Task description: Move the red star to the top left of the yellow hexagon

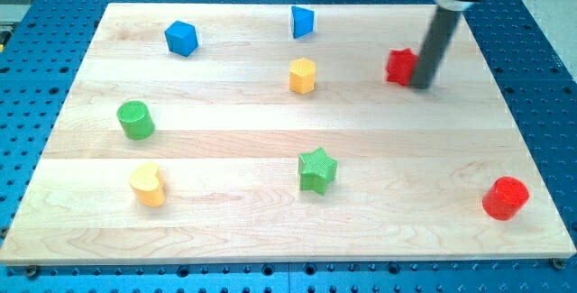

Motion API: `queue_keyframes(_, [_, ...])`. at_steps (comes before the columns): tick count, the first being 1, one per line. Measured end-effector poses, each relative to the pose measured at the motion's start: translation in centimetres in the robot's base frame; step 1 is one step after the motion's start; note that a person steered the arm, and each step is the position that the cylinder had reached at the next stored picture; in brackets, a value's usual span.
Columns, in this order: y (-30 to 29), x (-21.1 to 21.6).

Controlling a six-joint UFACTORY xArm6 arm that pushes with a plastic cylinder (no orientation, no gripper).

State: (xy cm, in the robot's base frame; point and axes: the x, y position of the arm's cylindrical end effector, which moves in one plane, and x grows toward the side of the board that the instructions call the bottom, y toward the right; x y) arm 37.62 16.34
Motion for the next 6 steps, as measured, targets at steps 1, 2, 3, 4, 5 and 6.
queue_keyframes(1, [0.2, -0.2])
queue_keyframes(2, [-0.7, -3.7])
queue_keyframes(3, [-3.3, -5.0])
queue_keyframes(4, [-1.8, -6.2])
queue_keyframes(5, [-7.2, -5.9])
queue_keyframes(6, [-14.5, -5.5])
